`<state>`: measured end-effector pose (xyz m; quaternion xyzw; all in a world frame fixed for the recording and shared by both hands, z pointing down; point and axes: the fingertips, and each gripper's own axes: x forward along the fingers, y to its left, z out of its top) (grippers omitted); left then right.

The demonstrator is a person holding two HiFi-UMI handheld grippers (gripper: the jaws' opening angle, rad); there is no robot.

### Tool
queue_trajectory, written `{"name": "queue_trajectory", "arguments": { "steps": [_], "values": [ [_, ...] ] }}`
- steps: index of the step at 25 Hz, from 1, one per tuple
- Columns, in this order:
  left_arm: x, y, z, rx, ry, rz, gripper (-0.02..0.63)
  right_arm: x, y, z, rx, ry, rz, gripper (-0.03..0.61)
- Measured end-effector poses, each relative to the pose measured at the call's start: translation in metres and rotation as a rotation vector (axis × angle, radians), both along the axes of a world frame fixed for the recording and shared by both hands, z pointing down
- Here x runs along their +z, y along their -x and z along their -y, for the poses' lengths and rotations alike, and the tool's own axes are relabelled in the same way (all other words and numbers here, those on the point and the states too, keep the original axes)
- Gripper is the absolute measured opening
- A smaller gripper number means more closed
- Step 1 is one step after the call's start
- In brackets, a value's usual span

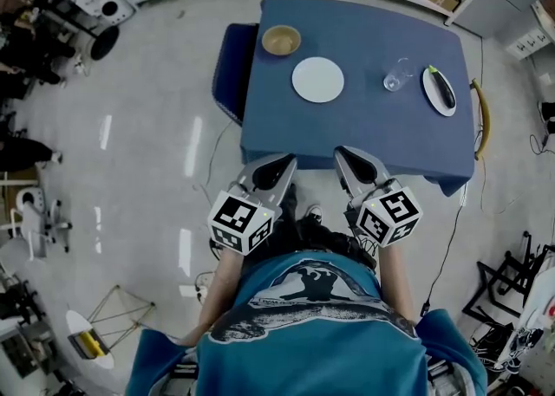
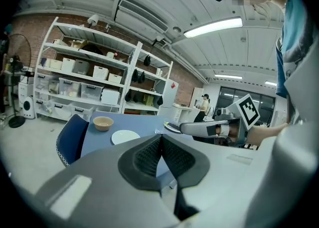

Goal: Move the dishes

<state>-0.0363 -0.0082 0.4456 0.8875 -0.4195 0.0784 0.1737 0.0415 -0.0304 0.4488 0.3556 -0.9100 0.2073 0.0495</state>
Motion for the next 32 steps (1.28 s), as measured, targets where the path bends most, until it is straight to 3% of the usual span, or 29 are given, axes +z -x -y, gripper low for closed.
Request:
{"name": "queue_trajectory", "arguments": {
  "steps": [16,32],
  "values": [
    [0.0,-0.025,-0.067,-0.027,-0.024,0.02,0.018,-0.002,-0.011,-0.056,-0.082,-0.064,-0.007,0.0],
    [-0.003,-0.027,-0.077,-0.001,-0.045,0.026,0.018,-0.002,0.006,-0.07,-0.144,-0.099,-0.058,0.0]
  ]
}}
